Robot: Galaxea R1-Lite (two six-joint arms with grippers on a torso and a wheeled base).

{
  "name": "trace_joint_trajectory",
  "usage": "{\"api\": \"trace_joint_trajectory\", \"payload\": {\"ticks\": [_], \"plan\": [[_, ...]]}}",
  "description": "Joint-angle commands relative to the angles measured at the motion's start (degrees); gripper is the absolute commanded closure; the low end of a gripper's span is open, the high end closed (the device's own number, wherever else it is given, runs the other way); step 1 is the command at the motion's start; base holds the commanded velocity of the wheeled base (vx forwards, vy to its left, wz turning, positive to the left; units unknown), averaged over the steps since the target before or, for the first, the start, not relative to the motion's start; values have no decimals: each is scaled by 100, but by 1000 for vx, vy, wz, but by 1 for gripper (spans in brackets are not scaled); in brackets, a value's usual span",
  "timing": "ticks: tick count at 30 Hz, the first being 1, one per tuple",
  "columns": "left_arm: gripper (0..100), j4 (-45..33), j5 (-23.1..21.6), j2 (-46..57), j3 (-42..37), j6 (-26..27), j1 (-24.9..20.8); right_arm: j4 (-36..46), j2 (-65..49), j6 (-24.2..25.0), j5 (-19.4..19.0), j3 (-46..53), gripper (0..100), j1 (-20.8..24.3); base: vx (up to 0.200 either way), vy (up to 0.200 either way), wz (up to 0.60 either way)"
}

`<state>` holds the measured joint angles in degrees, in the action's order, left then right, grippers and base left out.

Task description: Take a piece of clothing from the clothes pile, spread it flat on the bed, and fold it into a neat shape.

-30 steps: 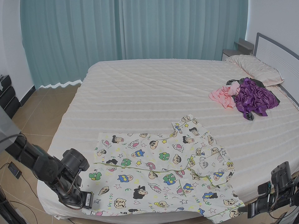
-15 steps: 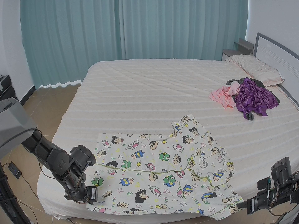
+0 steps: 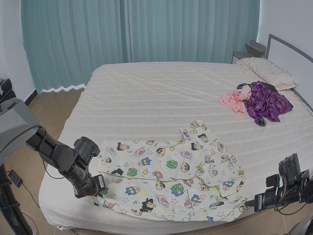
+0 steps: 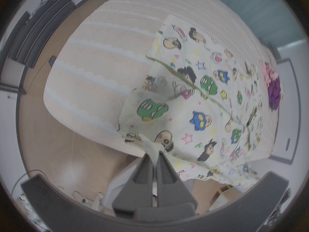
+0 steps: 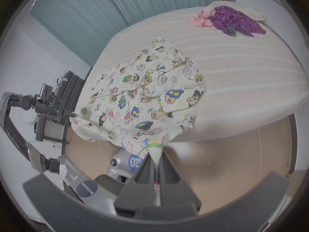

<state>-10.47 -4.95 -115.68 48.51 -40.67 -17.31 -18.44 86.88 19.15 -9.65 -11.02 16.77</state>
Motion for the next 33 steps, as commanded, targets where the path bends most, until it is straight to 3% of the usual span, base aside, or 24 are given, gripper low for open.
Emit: {"api": "trace_joint_trajectory", "payload": {"ticks": [1, 6, 11, 20, 28, 33], "plan": [[100, 19, -138, -95, 423, -372, 255, -335, 672, 45, 43, -269, 100, -201, 0, 0, 0], [100, 28, -278, -271, 695, -758, 501, -950, 1147, 168, 60, -480, 100, -377, 0, 0, 0], [100, 107, -270, -421, 792, -785, 597, -1408, 1727, 458, 87, -788, 100, -394, 0, 0, 0], [100, 133, -226, -772, 1354, -1163, 580, -2673, 2676, 1012, 667, -1086, 100, -377, 0, 0, 0], [100, 151, -147, -1062, 1671, -1303, 588, -3183, 2852, 1275, 763, -1139, 100, -377, 0, 0, 0], [100, 159, 407, -1414, 2145, -1541, 580, -3332, 3133, 1477, 842, -1359, 100, -377, 0, 0, 0]]}}
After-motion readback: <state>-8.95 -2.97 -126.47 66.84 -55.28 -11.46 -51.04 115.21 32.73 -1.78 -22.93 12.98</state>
